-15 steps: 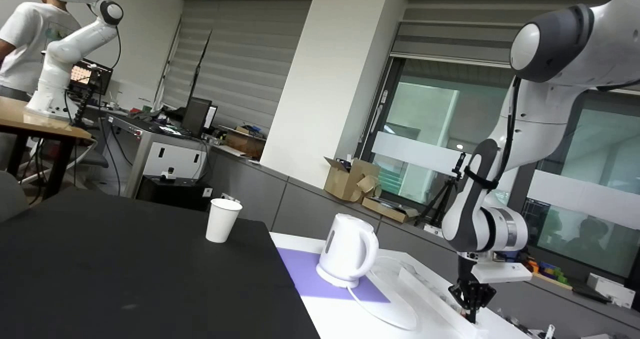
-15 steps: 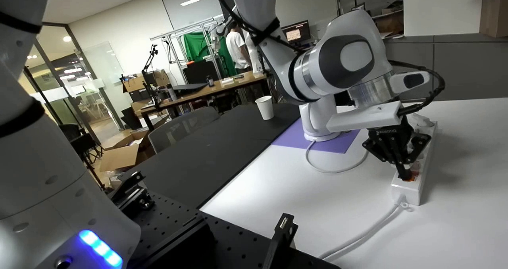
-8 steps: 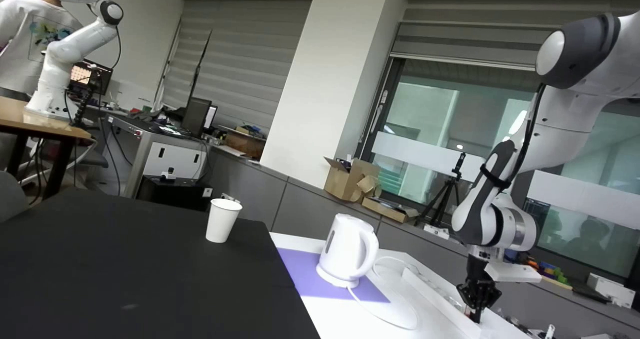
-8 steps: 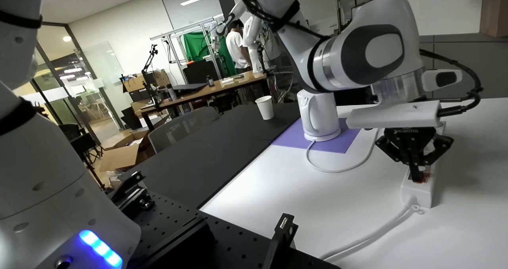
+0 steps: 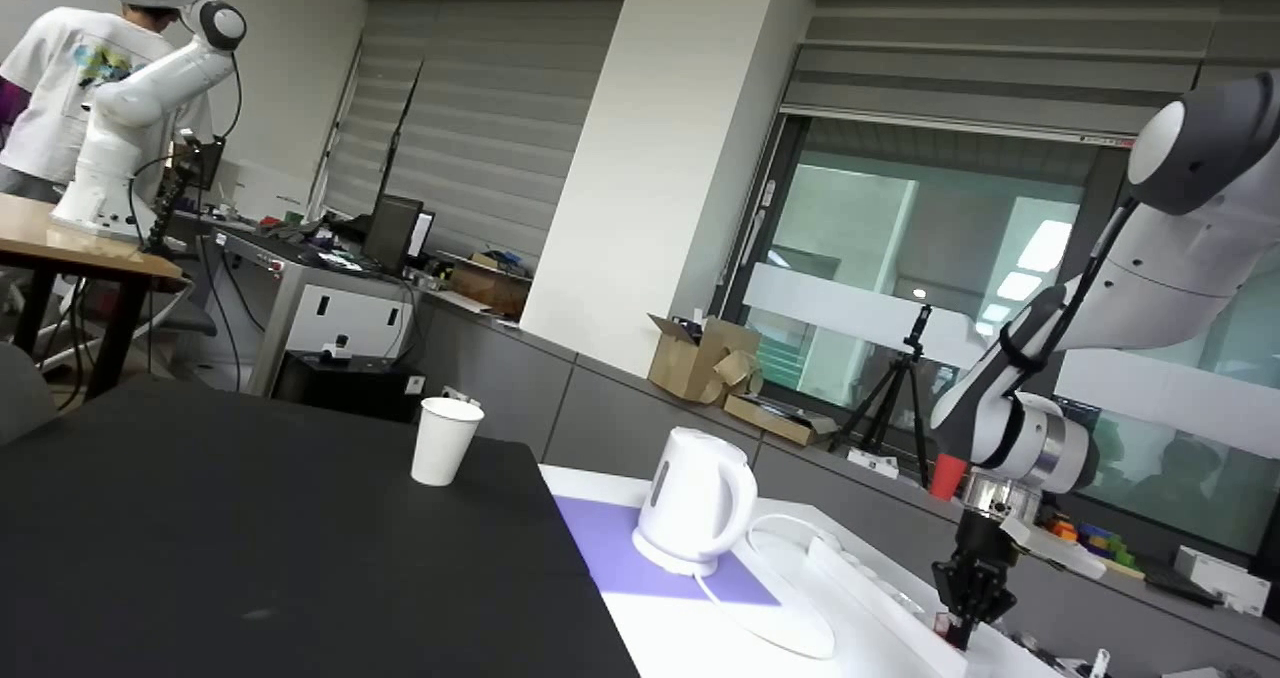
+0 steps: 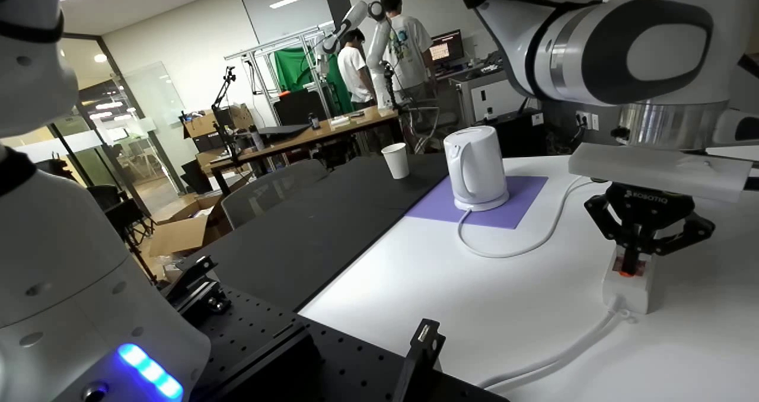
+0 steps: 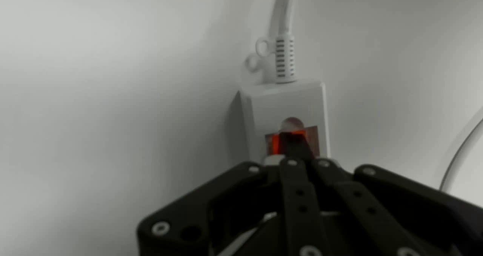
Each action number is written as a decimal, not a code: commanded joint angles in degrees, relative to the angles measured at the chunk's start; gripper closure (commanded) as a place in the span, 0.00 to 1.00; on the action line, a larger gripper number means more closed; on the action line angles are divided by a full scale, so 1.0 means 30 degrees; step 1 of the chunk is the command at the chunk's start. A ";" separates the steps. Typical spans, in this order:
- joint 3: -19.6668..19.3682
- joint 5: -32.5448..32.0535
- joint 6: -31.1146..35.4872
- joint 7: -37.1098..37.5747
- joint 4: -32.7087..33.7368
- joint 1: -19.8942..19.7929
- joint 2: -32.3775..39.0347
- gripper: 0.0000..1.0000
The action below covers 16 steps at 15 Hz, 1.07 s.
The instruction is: Turn on the extension cord switch
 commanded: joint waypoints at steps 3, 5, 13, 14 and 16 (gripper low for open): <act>0.0116 0.0808 -0.2065 -0.0704 0.2637 -0.0378 0.2124 1.00; 0.0208 0.0917 -0.2460 -0.0710 0.2611 -0.0219 0.1887 1.00; -0.0364 0.0324 -0.3193 0.0446 0.0060 0.2023 -0.1302 1.00; -0.0574 0.0195 -0.2956 0.0699 -0.0449 0.2496 -0.1790 1.00; -0.1069 -0.0071 -0.2434 0.1234 -0.1532 0.3481 -0.2869 1.00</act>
